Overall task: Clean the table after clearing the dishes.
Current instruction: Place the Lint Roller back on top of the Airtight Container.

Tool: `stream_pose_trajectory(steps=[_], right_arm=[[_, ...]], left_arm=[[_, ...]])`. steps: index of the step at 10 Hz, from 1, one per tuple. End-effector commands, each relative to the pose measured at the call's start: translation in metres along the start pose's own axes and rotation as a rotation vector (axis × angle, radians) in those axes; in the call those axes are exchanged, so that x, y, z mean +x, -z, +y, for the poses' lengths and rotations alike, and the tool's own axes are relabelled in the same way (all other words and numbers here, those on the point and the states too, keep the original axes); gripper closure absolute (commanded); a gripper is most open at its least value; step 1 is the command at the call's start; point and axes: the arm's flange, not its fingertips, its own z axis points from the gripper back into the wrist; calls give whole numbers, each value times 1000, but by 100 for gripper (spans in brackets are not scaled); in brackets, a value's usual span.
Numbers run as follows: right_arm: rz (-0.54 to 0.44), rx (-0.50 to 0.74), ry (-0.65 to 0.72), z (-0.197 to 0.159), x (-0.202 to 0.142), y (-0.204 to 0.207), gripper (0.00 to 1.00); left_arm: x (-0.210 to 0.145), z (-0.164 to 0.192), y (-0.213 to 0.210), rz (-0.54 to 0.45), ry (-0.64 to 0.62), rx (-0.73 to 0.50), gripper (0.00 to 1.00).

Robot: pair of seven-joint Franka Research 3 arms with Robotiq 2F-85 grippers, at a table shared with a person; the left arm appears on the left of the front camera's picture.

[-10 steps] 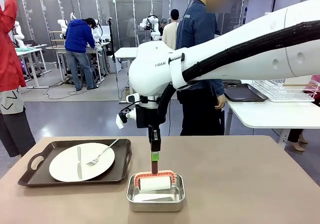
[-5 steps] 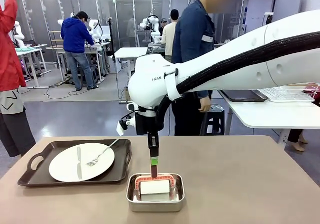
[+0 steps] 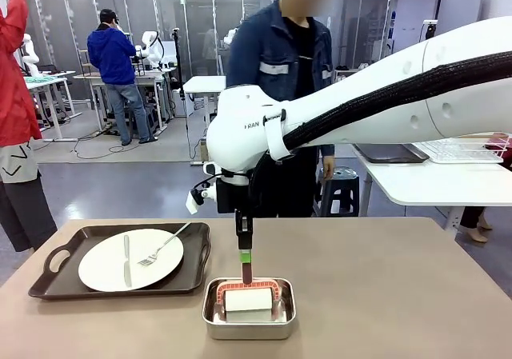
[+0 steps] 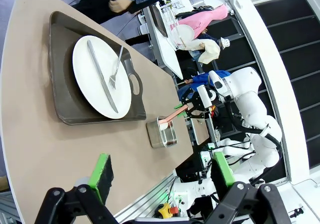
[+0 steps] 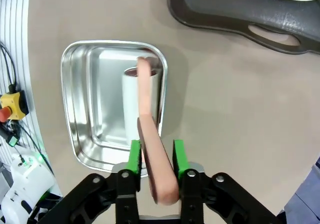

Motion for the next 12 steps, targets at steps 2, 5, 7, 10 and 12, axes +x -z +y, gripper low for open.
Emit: stream_pose_trajectory(steps=[2, 5, 7, 10, 12], right_arm=[[-38, -55, -2, 7, -1, -5, 23], [-34, -62, -9, 8, 0, -14, 0], [-25, -50, -5, 6, -3, -17, 0], [-37, -50, -3, 0, 3, -15, 0], [-37, -50, -3, 0, 3, -15, 0]], left_arm=[[-1, -2, -3, -3, 4, -6, 0], [-1, -2, -3, -3, 4, -6, 0], [-1, -2, -3, -3, 4, -6, 0], [-1, -2, -3, -3, 4, -6, 0], [-1, -2, -3, -3, 4, -6, 0]])
